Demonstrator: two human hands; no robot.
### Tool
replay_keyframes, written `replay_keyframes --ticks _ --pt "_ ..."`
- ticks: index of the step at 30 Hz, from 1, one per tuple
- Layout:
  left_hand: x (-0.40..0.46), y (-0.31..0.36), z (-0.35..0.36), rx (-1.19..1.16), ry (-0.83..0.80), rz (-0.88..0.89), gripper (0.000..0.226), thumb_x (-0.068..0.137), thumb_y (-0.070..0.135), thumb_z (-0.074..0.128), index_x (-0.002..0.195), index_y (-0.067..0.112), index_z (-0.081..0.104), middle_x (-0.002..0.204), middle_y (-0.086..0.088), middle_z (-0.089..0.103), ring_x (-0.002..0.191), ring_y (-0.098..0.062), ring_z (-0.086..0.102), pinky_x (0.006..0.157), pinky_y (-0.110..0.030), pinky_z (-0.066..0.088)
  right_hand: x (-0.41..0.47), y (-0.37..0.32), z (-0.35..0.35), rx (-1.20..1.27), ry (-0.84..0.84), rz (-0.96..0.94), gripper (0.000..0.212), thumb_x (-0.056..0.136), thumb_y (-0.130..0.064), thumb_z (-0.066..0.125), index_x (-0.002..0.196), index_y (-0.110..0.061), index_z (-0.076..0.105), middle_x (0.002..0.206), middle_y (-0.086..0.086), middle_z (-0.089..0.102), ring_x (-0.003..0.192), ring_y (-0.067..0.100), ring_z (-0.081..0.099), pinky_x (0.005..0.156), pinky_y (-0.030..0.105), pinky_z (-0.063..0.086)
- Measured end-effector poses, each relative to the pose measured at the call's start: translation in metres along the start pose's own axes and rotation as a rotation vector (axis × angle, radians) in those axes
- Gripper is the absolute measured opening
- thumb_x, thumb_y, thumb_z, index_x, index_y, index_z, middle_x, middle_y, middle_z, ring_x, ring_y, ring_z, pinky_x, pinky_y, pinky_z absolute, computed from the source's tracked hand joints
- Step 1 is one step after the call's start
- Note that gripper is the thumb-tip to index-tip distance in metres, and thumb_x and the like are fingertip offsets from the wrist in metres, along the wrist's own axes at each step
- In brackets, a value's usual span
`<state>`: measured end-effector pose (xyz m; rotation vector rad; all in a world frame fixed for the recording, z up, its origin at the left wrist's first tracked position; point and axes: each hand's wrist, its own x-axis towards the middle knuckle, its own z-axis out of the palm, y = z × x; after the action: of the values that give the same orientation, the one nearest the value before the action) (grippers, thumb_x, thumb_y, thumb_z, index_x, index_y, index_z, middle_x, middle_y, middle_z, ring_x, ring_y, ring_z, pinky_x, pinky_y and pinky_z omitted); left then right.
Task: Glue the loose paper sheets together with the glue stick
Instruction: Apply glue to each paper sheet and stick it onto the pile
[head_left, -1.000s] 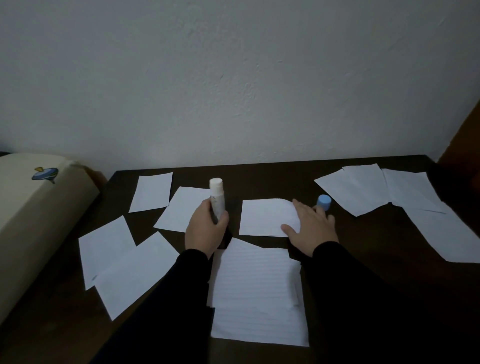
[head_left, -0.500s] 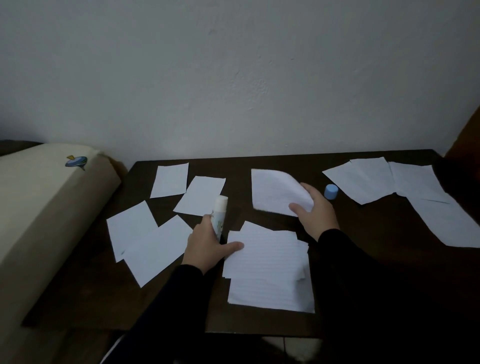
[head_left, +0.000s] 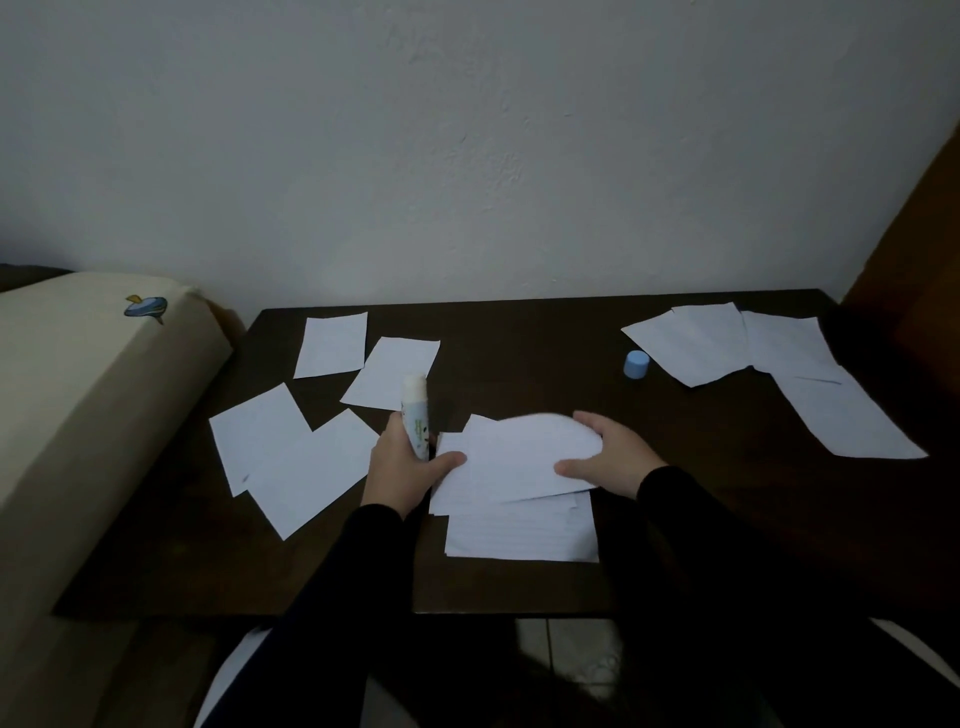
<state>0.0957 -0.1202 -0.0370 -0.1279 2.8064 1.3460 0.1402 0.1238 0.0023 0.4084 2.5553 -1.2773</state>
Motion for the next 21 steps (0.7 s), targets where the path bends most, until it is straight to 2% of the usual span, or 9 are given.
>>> replay_keyframes --ticks 3,5,7,11,17,21 --pt "-0.001 0.002 0.000 0.006 0.003 -0.006 0.078 0.072 0.036 0.083 0.133 0.016 0.039 0.129 -0.006 0.054 0.120 -0.023 0.050 0.100 -0.040 0.046 -0.001 0.001 0.010 -0.315 0.039 0.032 0.086 0.080 -0.038 0.074 0.150 -0.032 0.024 0.148 0.000 0.032 0.134 0.021 0.034 0.108 0.038 0.036" --pt "-0.002 0.003 0.000 0.011 0.002 -0.003 0.077 0.073 0.035 0.083 0.133 0.016 0.039 0.130 -0.006 0.054 0.120 -0.023 0.050 0.099 -0.039 0.046 -0.002 0.000 0.014 -0.510 0.067 0.008 0.078 0.082 -0.048 0.068 0.148 -0.033 0.028 0.146 0.000 0.025 0.133 0.020 0.028 0.108 0.039 0.035" --pt "-0.003 0.003 -0.001 0.010 -0.001 -0.004 0.076 0.072 0.035 0.083 0.133 0.016 0.040 0.129 -0.006 0.054 0.120 -0.023 0.051 0.098 -0.039 0.046 -0.002 0.000 0.015 -0.599 0.053 -0.020 0.072 0.084 -0.052 0.062 0.147 -0.032 0.032 0.148 -0.003 0.019 0.133 0.019 0.024 0.108 0.039 0.031" --pt "-0.003 0.003 -0.002 0.003 -0.001 0.003 0.075 0.071 0.036 0.084 0.130 0.016 0.041 0.125 -0.006 0.056 0.116 -0.023 0.053 0.099 -0.041 0.049 -0.004 0.002 0.016 -0.648 0.031 -0.055 0.069 0.089 -0.052 0.054 0.149 -0.029 0.029 0.151 -0.007 0.021 0.134 0.018 0.024 0.107 0.039 0.030" --pt "-0.002 0.001 -0.004 -0.027 -0.008 -0.010 0.072 0.073 0.041 0.081 0.129 0.020 0.041 0.122 -0.001 0.056 0.112 -0.018 0.053 0.093 -0.035 0.048 -0.004 0.004 0.023 -0.656 0.058 -0.062 0.068 0.089 -0.052 0.051 0.148 -0.031 0.027 0.152 -0.007 0.021 0.134 0.018 0.025 0.107 0.039 0.030" --pt "0.000 0.001 -0.006 -0.106 0.050 0.006 0.055 0.085 0.039 0.070 0.128 0.018 0.043 0.117 -0.003 0.056 0.110 -0.017 0.054 0.090 -0.031 0.049 0.002 -0.008 0.027 -0.637 0.121 -0.103 0.063 0.087 -0.050 0.053 0.145 -0.032 0.034 0.148 -0.005 0.027 0.133 0.017 0.026 0.107 0.038 0.030"
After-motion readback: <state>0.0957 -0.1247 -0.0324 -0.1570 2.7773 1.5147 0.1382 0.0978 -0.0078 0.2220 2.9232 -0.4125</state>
